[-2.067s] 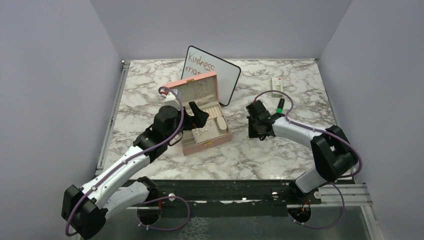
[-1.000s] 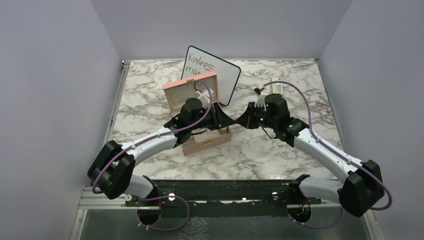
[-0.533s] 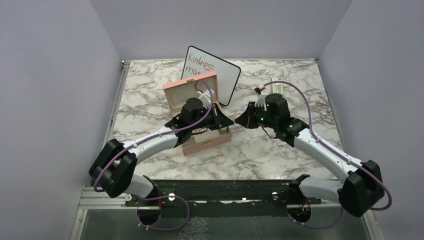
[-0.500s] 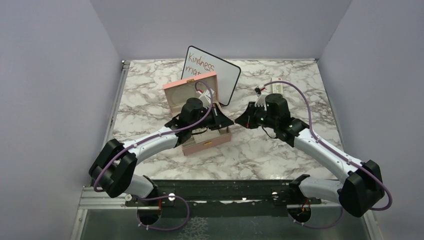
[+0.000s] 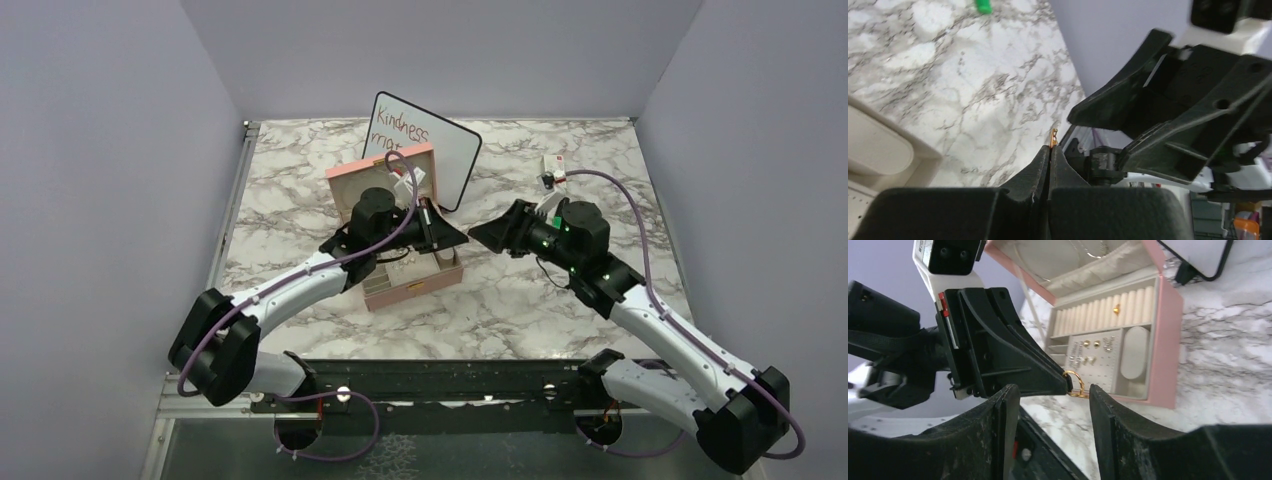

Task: Organize the mixed jewelry

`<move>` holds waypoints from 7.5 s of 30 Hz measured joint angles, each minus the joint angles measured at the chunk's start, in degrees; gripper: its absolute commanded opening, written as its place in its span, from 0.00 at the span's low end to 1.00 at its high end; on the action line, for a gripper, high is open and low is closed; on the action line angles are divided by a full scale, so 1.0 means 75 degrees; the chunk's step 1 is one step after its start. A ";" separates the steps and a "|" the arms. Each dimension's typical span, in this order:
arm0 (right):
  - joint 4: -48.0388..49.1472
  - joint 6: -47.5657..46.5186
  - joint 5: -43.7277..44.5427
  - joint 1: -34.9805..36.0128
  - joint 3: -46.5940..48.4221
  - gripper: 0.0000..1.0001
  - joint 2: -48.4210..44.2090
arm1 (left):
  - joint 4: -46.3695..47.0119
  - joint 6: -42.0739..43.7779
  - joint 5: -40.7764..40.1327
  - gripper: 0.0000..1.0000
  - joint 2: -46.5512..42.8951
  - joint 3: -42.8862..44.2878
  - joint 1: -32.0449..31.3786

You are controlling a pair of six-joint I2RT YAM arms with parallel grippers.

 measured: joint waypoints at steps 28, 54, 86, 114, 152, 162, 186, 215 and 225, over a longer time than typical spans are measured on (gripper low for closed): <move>0.5251 0.4331 -0.0586 0.0000 -0.1247 0.32 -0.0583 | 0.1527 -0.2241 0.1652 0.00 -0.0877 0.0769 0.0423; 0.5231 0.4368 -0.0589 0.0000 -0.1349 0.03 -0.0428 | 0.1941 -0.2567 0.1533 0.39 -0.0912 0.0466 0.0466; 0.0562 0.0044 0.0312 0.0912 0.2798 0.01 0.4654 | -0.3809 0.2722 -0.6146 0.92 -0.5115 -0.0475 0.1708; 0.0901 -0.0219 0.0691 0.1367 0.3716 0.01 0.6951 | -0.3649 0.3386 -0.6642 0.92 -0.5222 -0.0740 0.1708; 0.1204 0.0175 0.0828 0.1440 0.3926 0.01 0.7297 | -0.3646 0.3395 -0.6639 0.92 -0.5179 -0.0752 0.1708; 0.1183 0.0169 0.1169 0.1533 0.3926 0.04 0.7347 | -0.3646 0.3395 -0.6639 0.92 -0.5179 -0.0752 0.1708; 0.0758 0.0207 0.1743 0.1591 0.4118 0.08 0.7455 | -0.3649 0.3389 -0.6642 0.92 -0.5147 -0.0755 0.1708; 0.1003 0.0600 0.1853 0.1617 0.2763 0.48 0.5176 | -0.3652 0.3223 -0.6586 0.94 -0.5062 -0.0796 0.1708; 0.0656 0.0507 0.2684 0.1495 0.1311 0.58 0.3112 | -0.4153 0.3127 -0.6146 0.99 -0.4144 -0.0134 0.1711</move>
